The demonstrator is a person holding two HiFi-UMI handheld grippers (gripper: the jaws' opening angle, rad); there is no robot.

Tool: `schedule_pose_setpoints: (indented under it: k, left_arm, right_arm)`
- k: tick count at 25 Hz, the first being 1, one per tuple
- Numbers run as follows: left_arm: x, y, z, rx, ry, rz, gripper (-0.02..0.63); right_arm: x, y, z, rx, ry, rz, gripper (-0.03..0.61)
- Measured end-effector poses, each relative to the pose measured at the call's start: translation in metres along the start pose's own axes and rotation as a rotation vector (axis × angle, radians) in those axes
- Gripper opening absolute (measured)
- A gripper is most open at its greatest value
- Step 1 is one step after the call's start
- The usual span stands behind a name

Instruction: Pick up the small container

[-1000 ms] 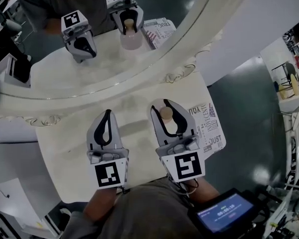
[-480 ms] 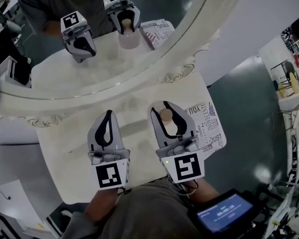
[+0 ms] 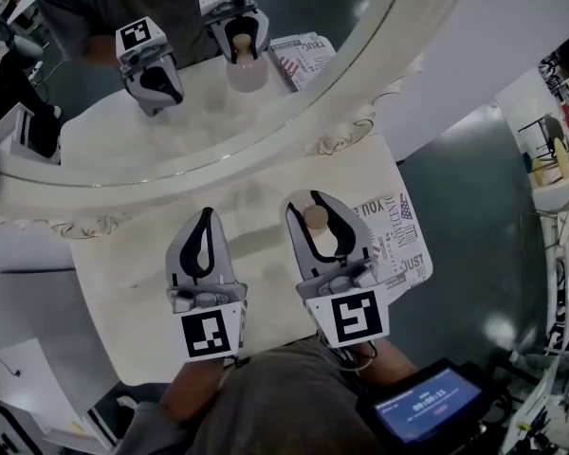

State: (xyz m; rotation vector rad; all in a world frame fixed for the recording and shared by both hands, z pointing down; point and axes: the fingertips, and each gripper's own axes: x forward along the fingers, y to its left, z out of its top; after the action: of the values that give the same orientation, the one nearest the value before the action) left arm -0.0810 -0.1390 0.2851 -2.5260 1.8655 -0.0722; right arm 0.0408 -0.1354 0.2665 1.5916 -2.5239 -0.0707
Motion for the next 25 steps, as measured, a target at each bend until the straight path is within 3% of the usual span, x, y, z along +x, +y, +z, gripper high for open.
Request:
schedule_pose_setpoints:
  k: [25]
  left_arm:
    - [0.0016, 0.0007, 0.0004, -0.001, 0.003, 0.001, 0.011]
  right_arm:
    - [0.0063, 0.0012, 0.0023, -0.008, -0.005, 0.012, 0.130]
